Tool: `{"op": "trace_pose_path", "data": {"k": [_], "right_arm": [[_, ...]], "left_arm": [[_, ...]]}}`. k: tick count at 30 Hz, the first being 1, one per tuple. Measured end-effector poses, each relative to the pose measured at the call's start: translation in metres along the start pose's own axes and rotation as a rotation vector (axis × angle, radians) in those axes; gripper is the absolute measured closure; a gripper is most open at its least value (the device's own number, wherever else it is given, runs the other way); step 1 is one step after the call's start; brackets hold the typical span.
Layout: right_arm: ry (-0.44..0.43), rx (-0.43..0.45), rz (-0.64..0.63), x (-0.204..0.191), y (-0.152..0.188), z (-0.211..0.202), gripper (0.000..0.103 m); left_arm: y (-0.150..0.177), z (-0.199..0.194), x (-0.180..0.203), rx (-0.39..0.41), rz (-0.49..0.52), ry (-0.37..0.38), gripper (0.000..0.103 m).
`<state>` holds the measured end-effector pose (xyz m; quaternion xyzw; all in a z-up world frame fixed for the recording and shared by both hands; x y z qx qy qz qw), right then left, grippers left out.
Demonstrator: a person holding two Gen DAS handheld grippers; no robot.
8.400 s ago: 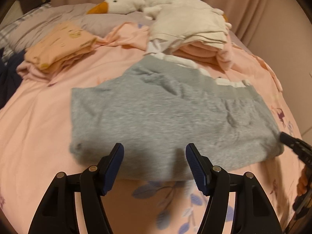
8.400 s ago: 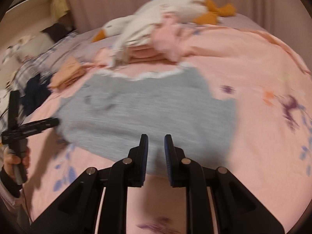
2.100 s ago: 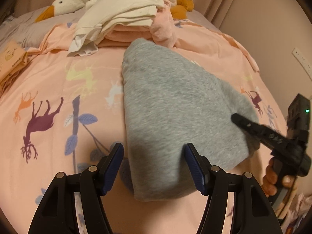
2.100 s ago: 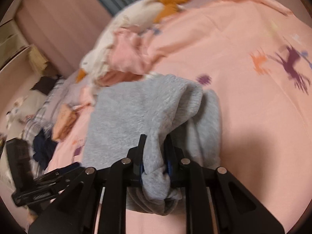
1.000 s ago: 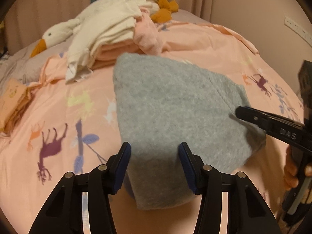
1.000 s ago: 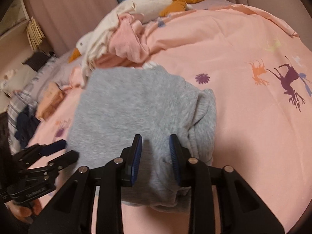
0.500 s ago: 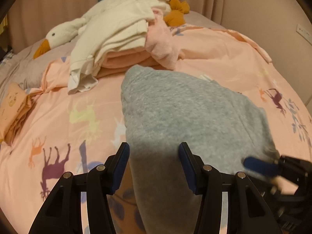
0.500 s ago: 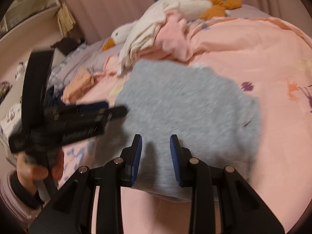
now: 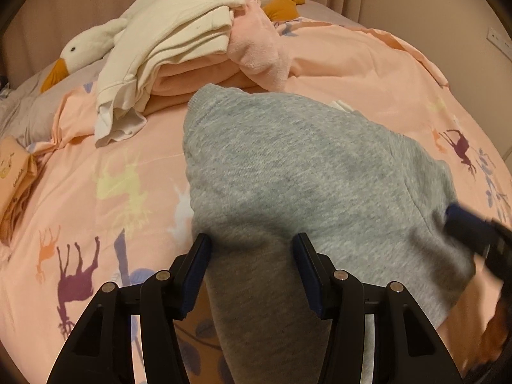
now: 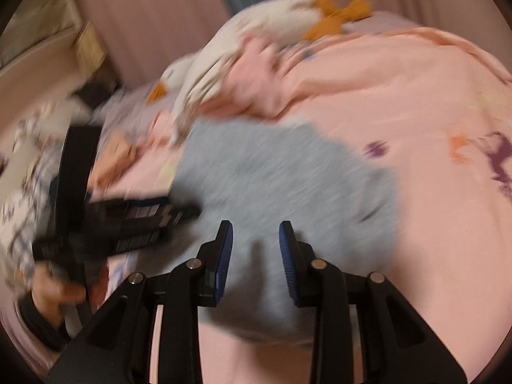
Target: Fold small clothes
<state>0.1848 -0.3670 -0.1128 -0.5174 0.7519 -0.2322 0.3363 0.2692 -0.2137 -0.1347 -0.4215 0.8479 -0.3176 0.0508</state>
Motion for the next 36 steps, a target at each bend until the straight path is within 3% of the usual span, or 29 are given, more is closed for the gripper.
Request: {"op": "trace_pose_path", "data": {"k": [5,13,19,23,28,36], "right_arm": [[0.074,0.042,0.158,0.038,-0.008,-0.001,0.072],[0.126,-0.032,0.176,0.050,-0.001,0.028,0.075],[0.142,-0.046,0.217,0.061,0.002,0.027,0.071],[0.167,0.027,0.196,0.057,-0.005,0.013,0.071],[0.069,0.088,0.195,0.049,-0.013,-0.003,0.071],[0.073,0.057,0.137,0.037,-0.010,0.005,0.071]], "left_arm": [[0.000,0.001,0.001,0.001,0.014,-0.010,0.050],[0.000,0.001,0.002,0.001,0.022,-0.014,0.050],[0.000,0.000,0.002,0.005,0.020,-0.017,0.049],[0.003,-0.001,0.003,0.010,0.025,-0.026,0.049],[0.006,-0.004,0.006,0.014,0.032,-0.038,0.048],[0.017,-0.019,0.015,0.011,0.041,-0.030,0.048]]}}
Point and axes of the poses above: each gripper's, at about its wrist camera, not at the fingertips, and z roughly the way its jaws point, x to its right, y to its underside, the point moved 5 cm from there along z, roughly the way its jaws point, and after that the axes turned 12 degrees about y, right-handed, at the moved point
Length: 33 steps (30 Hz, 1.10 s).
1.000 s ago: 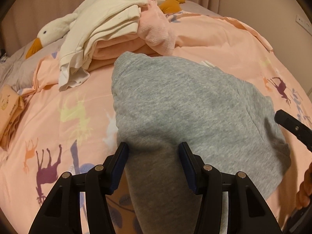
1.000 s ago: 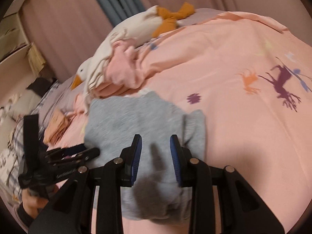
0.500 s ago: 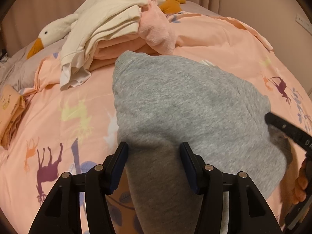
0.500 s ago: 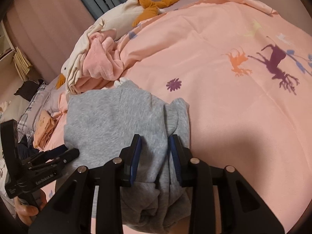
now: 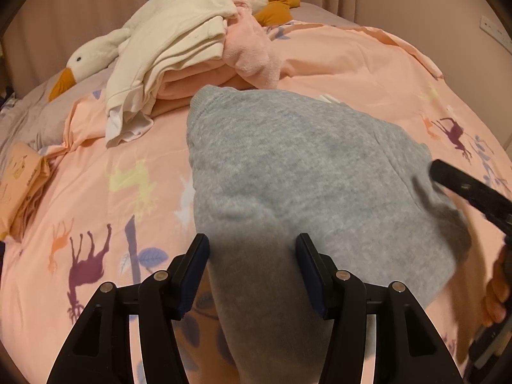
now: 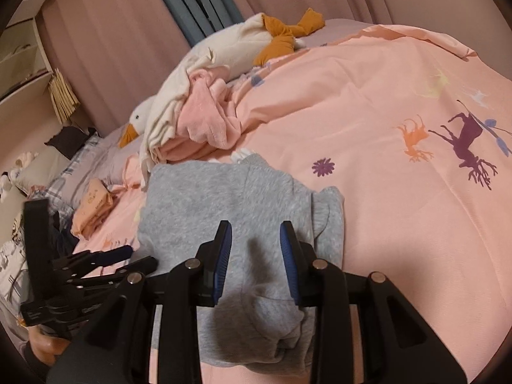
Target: Fold small clothes
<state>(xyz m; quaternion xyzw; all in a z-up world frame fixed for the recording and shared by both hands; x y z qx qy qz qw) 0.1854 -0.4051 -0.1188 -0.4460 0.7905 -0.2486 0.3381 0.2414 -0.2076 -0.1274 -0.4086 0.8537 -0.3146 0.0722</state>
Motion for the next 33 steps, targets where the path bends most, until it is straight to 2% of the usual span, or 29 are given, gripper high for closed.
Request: {"op": "trace_pose_path", "data": {"k": [6,14,19,22,25,29,33], "right_arm": [[0.073,-0.091,0.001,0.008,0.011,0.022,0.073],[0.059,-0.084,0.018,0.008,0.009,0.017,0.072],[0.007,-0.055,-0.003,-0.002,0.006,0.003,0.071],[0.009,-0.073,-0.031,-0.009,0.009,0.006,0.071],[0.050,-0.123,-0.072,-0.010,0.017,0.018,0.072],[0.073,-0.113,-0.098,-0.011,0.018,0.017,0.070],[0.024,-0.089,-0.111,-0.018,0.015,0.007,0.070]], "left_arm": [[0.016,-0.011,0.010,-0.019,0.026,0.013,0.048],[0.029,-0.016,0.013,-0.038,0.025,0.024,0.048],[0.032,-0.017,0.014,-0.041,0.023,0.019,0.048],[0.034,-0.017,0.015,-0.042,0.023,0.018,0.048],[0.035,-0.017,0.015,-0.043,0.016,0.022,0.048],[0.031,-0.022,0.014,-0.028,-0.003,0.026,0.048],[0.014,-0.024,0.011,0.013,-0.003,-0.009,0.048]]}}
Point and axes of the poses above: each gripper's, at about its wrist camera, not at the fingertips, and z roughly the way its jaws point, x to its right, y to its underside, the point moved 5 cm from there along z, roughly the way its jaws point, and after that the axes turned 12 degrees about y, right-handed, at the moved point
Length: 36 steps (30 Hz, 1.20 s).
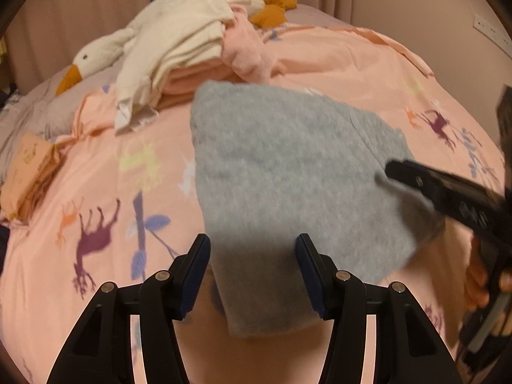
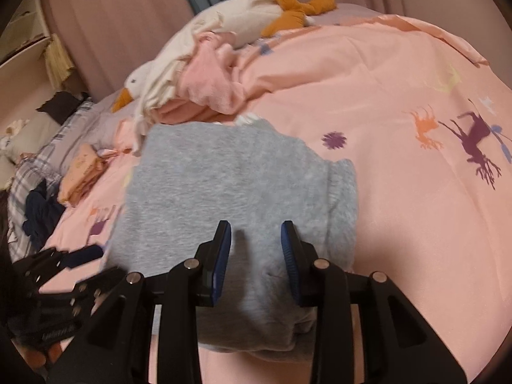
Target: Fold small clothes
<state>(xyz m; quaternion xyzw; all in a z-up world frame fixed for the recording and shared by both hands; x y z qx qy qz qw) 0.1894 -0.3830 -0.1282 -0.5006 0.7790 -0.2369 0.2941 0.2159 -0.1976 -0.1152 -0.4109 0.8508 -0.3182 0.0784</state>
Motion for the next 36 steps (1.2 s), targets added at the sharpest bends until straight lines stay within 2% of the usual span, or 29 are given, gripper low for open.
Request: {"op": "trace_pose_path", "data": {"k": [6,8,12,17,20,23,27,30,36], "right_arm": [[-0.124,0.019,-0.084,-0.026,0.004,-0.011,0.070],[-0.114,0.008,-0.112,-0.032,0.007,-0.005,0.070],[-0.035,-0.022,-0.135,-0.031,0.013,0.012,0.072],[-0.055,-0.025,-0.130,-0.028,0.013,0.013,0.072],[-0.071,-0.014,-0.093,-0.023,0.011,0.010,0.072],[-0.071,0.038,-0.018,-0.011,0.001,0.002,0.072],[-0.035,0.075,0.082,0.011,-0.009,0.002,0.068],[-0.047,0.059,0.148,0.021,-0.014,0.011,0.068],[-0.043,0.010,0.176,0.025,-0.010,0.029,0.071]], "left_arm": [[-0.028,0.016,-0.007,0.032,-0.005,-0.036,0.048],[-0.035,0.024,-0.009,0.039,-0.007,-0.040,0.048],[-0.043,0.040,-0.015,0.017,-0.011,-0.057,0.048],[-0.046,0.054,-0.016,-0.028,0.002,-0.069,0.048],[-0.044,0.051,-0.015,-0.022,0.012,-0.075,0.048],[-0.039,0.041,-0.014,-0.009,0.011,-0.067,0.048],[-0.031,0.035,-0.008,-0.014,0.041,-0.061,0.048],[-0.027,0.034,-0.007,-0.020,0.048,-0.055,0.048],[-0.028,0.035,-0.007,-0.023,0.046,-0.046,0.048]]}}
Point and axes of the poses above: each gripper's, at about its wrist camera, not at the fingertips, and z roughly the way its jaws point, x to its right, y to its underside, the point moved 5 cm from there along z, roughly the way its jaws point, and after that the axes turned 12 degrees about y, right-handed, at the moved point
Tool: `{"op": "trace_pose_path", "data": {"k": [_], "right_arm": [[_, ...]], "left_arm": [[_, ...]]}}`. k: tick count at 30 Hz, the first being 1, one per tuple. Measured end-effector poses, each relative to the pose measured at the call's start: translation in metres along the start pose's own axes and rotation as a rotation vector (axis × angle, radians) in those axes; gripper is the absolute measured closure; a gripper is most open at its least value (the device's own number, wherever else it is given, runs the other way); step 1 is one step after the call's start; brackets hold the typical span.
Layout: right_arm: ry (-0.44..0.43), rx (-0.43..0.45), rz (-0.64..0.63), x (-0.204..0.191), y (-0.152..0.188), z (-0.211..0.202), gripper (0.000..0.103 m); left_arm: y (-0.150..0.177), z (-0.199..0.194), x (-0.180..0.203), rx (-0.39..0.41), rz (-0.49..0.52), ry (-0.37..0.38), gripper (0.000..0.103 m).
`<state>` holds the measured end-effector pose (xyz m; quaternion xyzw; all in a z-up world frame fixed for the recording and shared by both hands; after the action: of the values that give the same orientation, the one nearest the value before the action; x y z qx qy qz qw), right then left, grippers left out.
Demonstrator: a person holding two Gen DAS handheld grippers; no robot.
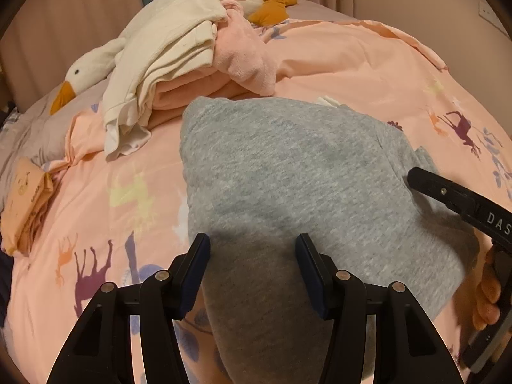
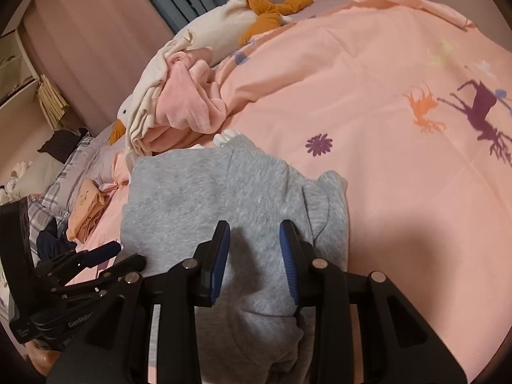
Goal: Fold small clothes
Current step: 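Push the bundle edge with the left gripper while the right gripper grasps its end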
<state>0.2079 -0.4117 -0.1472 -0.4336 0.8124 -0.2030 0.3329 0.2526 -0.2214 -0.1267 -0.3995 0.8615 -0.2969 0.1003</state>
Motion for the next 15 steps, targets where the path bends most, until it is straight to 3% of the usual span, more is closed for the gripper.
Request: {"op": "trace_pose_path", "data": {"k": [7,9,15], "right_arm": [[-0.023,0.011,0.026,0.004,-0.004,-0.011,0.070],[-0.002,0.023,0.013,0.003,-0.006,-0.019,0.061],[0.061,-0.035,-0.078,-0.003,0.002,-0.014,0.055]], "left_arm": [[0.008,-0.008,0.002,0.006,-0.018,0.018,0.048],[0.013,-0.013,0.003,0.008,-0.028,0.029,0.048],[0.032,-0.021,0.007,0.012,-0.037,0.044,0.045]]}}
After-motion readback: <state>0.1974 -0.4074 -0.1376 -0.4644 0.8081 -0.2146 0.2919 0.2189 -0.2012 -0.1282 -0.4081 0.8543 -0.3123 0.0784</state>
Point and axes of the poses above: each gripper's, at about its wrist camera, not at the fingertips, and z roughly the way its jaws point, x to its right, y to its underside, the point moved 5 cm from there along z, roughly the way its jaws point, and after that the axes turned 12 degrees about y, right-handed, at the moved point
